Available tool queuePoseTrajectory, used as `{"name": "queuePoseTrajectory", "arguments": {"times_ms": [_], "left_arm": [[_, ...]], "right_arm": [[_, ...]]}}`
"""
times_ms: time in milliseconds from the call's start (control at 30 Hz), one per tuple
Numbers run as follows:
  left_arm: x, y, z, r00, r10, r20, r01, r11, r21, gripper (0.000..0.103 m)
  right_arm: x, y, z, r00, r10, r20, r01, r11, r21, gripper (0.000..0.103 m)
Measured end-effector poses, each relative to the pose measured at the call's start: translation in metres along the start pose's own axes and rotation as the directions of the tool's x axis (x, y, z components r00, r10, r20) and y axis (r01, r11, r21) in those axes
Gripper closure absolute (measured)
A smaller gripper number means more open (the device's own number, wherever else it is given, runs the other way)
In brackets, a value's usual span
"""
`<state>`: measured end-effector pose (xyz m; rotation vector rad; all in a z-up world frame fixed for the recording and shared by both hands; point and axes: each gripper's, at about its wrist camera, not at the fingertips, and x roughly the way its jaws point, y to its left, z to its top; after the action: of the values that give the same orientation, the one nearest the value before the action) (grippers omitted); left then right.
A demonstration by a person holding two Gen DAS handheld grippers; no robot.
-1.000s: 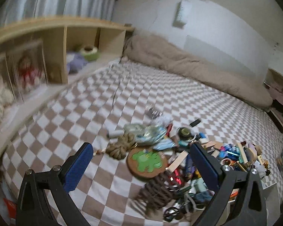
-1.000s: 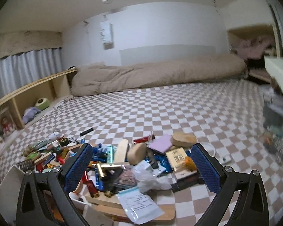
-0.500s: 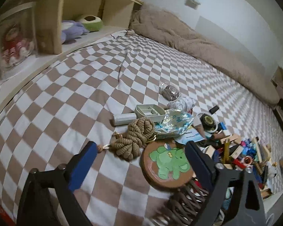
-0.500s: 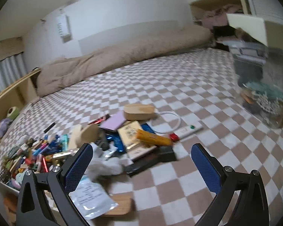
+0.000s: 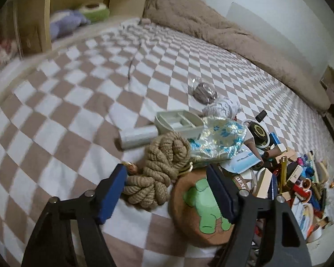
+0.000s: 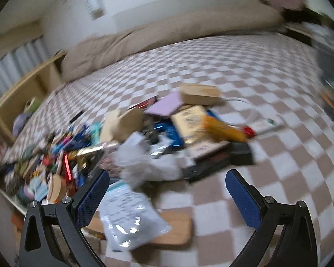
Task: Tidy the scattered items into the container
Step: 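Grasp the beige rope knot with the left gripper while the right gripper grasps the white plastic bag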
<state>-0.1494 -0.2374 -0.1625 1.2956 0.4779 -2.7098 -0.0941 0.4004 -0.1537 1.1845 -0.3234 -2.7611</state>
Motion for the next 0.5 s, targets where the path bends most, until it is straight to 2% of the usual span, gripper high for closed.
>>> {"name": "queuePoseTrajectory", "arguments": {"times_ms": [67,167,233,333,433,500], "left_arm": [[0.002,-0.001,-0.002,1.000,0.012,-0.004,-0.012,1.000,0.007,0.035],[0.005,0.004,-0.002,1.000,0.026,-0.008,-0.026,1.000,-0.001,0.046],[0.006,0.008,-0.002,1.000,0.022,-0.006,-0.022,0.999,-0.023,0.054],[0.003,0.006,-0.001,1.000,0.031,0.001,-0.031,0.999,-0.017,0.059],[-0.001,-0.001,-0.002,0.999,0.041,0.010,-0.041,0.999,0.008,0.063],[-0.003,-0.004,-0.003,0.998,0.053,0.017,-0.054,0.998,0.021,0.065]], "right_arm": [[0.015,0.016,0.004,0.998,0.005,-0.059,-0.010,0.996,-0.088,0.000],[0.030,0.027,0.007,0.995,-0.042,-0.088,0.025,0.983,-0.181,0.000],[0.039,0.022,0.007,0.993,-0.034,-0.114,0.015,0.986,-0.163,0.000],[0.053,0.010,0.006,0.986,0.005,-0.164,-0.020,0.996,-0.090,0.000],[0.059,0.003,0.004,0.984,0.038,-0.174,-0.044,0.998,-0.032,0.000],[0.058,0.004,0.004,0.987,0.026,-0.159,-0.033,0.999,-0.043,0.008]]}}
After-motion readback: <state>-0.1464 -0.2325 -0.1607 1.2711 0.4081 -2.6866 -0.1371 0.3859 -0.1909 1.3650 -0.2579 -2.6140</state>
